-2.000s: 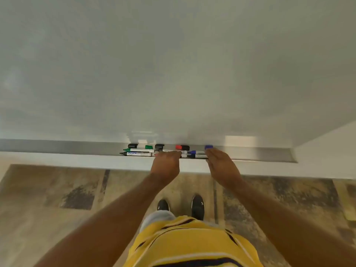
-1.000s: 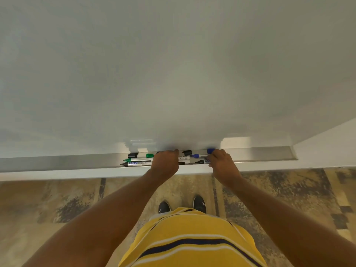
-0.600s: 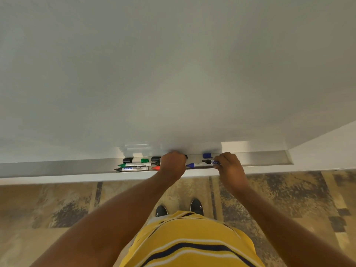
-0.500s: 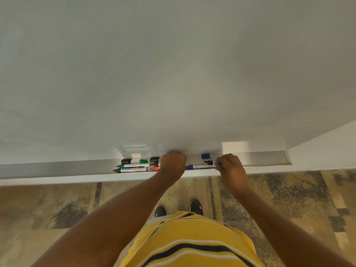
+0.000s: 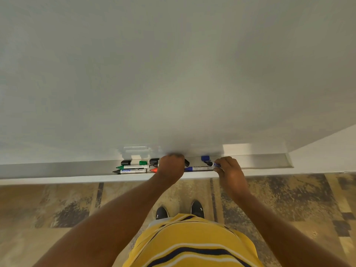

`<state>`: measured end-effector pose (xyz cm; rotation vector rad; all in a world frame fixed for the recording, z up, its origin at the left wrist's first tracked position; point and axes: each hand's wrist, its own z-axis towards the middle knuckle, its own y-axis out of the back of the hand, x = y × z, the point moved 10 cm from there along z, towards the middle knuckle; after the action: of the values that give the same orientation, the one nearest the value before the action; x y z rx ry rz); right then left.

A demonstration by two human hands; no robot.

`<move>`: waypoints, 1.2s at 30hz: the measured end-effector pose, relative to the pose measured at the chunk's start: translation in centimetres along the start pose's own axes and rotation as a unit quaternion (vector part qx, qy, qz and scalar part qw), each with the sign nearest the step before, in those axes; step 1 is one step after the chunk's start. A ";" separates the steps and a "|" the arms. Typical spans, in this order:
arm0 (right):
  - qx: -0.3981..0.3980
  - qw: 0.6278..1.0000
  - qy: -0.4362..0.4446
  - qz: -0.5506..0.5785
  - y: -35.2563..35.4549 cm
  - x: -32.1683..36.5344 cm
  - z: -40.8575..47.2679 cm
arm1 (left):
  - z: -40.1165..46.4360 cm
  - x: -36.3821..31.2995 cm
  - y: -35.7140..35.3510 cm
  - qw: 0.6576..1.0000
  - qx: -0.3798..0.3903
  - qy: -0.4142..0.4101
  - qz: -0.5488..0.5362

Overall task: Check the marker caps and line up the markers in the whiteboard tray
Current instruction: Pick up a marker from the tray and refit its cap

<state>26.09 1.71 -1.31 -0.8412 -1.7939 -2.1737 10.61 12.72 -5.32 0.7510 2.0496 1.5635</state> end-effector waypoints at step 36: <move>-0.023 0.983 -0.014 0.182 2.9 4.6 -0.8 | -5.5 0.5 5.4 0.825 -0.064 0.105 -0.552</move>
<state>23.49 1.11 3.58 -1.1157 -1.4653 -1.9797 7.50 10.22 1.26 -0.6459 1.8660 1.0425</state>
